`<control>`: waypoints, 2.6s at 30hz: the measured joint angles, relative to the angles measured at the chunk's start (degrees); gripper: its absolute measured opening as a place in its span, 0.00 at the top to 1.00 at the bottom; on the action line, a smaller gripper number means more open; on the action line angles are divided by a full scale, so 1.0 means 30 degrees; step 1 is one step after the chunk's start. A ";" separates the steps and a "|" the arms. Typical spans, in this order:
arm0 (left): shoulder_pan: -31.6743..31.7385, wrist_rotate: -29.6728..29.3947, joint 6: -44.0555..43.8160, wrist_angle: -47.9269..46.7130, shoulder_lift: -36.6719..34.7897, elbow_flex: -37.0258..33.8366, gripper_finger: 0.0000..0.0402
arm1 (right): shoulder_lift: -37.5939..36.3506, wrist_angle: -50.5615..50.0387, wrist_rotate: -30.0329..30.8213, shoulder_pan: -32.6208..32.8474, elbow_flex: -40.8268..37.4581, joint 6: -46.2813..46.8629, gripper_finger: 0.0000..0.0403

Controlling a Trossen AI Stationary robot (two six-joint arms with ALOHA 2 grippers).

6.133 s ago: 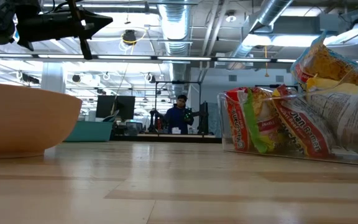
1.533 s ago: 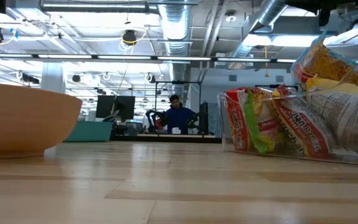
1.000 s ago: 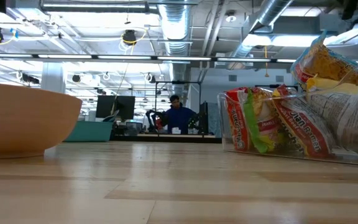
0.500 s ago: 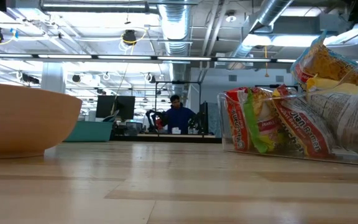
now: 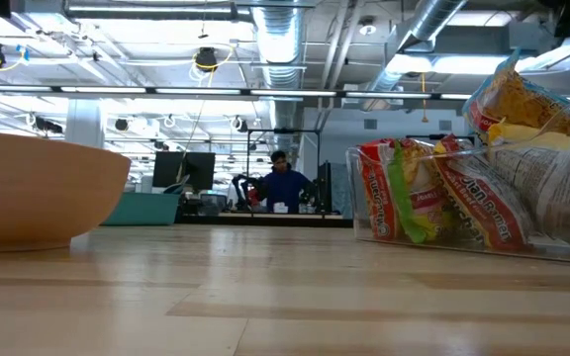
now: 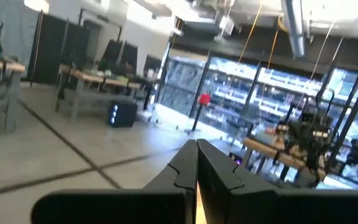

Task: Pick & Place Food Item
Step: Return to Home Position

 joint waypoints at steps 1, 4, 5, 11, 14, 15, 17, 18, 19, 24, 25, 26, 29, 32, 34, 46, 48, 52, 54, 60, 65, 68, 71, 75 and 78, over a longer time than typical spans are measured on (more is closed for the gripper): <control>-0.0001 -0.0059 0.0002 0.0400 0.0000 -0.0099 1.00 | 0.0000 0.0056 0.0000 0.0000 -0.0005 0.0000 1.00; 0.0000 -0.0182 0.0000 0.2538 0.0013 -0.0787 1.00 | 0.0000 0.1418 0.0000 0.0000 -0.0506 -0.0007 1.00; -0.0006 -0.0190 -0.0033 0.3456 0.0069 -0.1158 1.00 | 0.0000 0.2147 0.0000 -0.0005 -0.0898 -0.0009 1.00; -0.0007 0.0163 -0.0470 0.7420 0.1236 -0.3766 1.00 | -0.0007 0.6255 -0.0002 0.0000 -0.3938 -0.0153 1.00; -0.0007 0.0540 -0.0634 0.8995 0.2138 -0.4988 1.00 | -0.0015 0.7691 0.0000 -0.0007 -0.5288 0.0242 1.00; -0.0007 0.0686 -0.0639 0.9515 0.2453 -0.5330 1.00 | -0.0015 0.8072 -0.0002 -0.0005 -0.5679 0.0338 1.00; -0.0007 0.0951 -0.0637 1.0468 0.2943 -0.6012 1.00 | -0.0015 0.8265 -0.0001 -0.0001 -0.6324 0.0643 1.00; -0.0007 0.1073 -0.0643 1.0975 0.3151 -0.6320 1.00 | -0.0015 0.8311 0.0000 -0.0007 -0.6578 0.0707 1.00; -0.0007 0.1182 -0.0647 1.1499 0.3300 -0.6651 1.00 | -0.0015 0.8419 0.0000 -0.0007 -0.6816 0.0728 1.00; -0.0007 0.1289 -0.0650 1.2378 0.3390 -0.7977 1.00 | -0.0015 0.9139 0.0000 -0.0007 -0.7990 0.1211 1.00; -0.0007 0.1286 -0.0648 1.2391 0.3327 -0.8230 1.00 | -0.0024 0.9504 -0.0007 -0.0005 -0.8258 0.1209 1.00; -0.0007 0.1287 -0.0648 1.2361 0.3265 -0.8482 1.00 | -0.0029 0.9720 -0.0005 -0.0002 -0.8530 0.1211 1.00; -0.0007 0.1281 -0.0694 1.2356 0.3257 -0.9054 1.00 | -0.0022 0.9857 0.0000 -0.0007 -0.9100 0.1217 1.00; -0.0007 0.1281 -0.0709 1.2383 0.3257 -0.9510 1.00 | -0.0022 1.0080 0.0000 -0.0007 -0.9735 0.1230 1.00; -0.0007 0.1276 -0.0714 1.2364 0.3257 -0.9828 1.00 | -0.0022 1.0407 -0.0004 -0.0007 -1.0240 0.1348 1.00; -0.0007 0.1405 -0.0718 1.3255 0.3257 -1.1697 1.00 | 0.0007 0.9072 0.0000 -0.0007 -1.1591 0.2207 1.00; -0.0007 0.1456 -0.0721 1.3694 0.3257 -1.2096 1.00 | 0.0007 0.8545 0.0000 -0.0007 -1.1591 0.2102 1.00; -0.0007 0.1482 -0.0721 1.3960 0.3257 -1.2769 1.00 | 0.0035 0.7292 0.0064 -0.0007 -1.1597 0.2062 1.00; -0.0007 0.1659 -0.0714 1.3953 0.3257 -1.3071 1.00 | 0.0139 0.7265 0.0082 -0.0007 -1.1591 0.2069 1.00; -0.0007 0.1813 -0.0432 1.3972 0.3257 -1.3958 1.00 | 0.0153 0.7237 0.0060 -0.0007 -1.1597 0.2062 1.00; -0.0002 0.2511 0.0731 1.3885 0.3257 -1.4419 1.00 | 0.0153 0.7237 0.0051 -0.0007 -1.1599 0.2062 1.00; -0.0007 0.2833 0.1715 1.3859 0.3271 -1.4437 1.00 | 0.0153 0.7230 0.0043 -0.0007 -1.1599 0.2062 1.00; -0.0007 0.2859 0.2364 1.3843 0.3271 -1.4437 1.00 | 0.0153 0.7230 0.0001 -0.0007 -1.1599 0.1670 1.00; -0.0007 0.2877 0.2447 1.3771 0.3271 -1.4437 1.00 | 0.0153 0.7228 -0.0007 -0.0007 -1.1606 0.0317 1.00; -0.0007 0.2884 0.2339 1.3763 0.3271 -1.4444 1.00 | 0.0160 0.7223 -0.0007 0.0000 -1.1606 -0.1070 1.00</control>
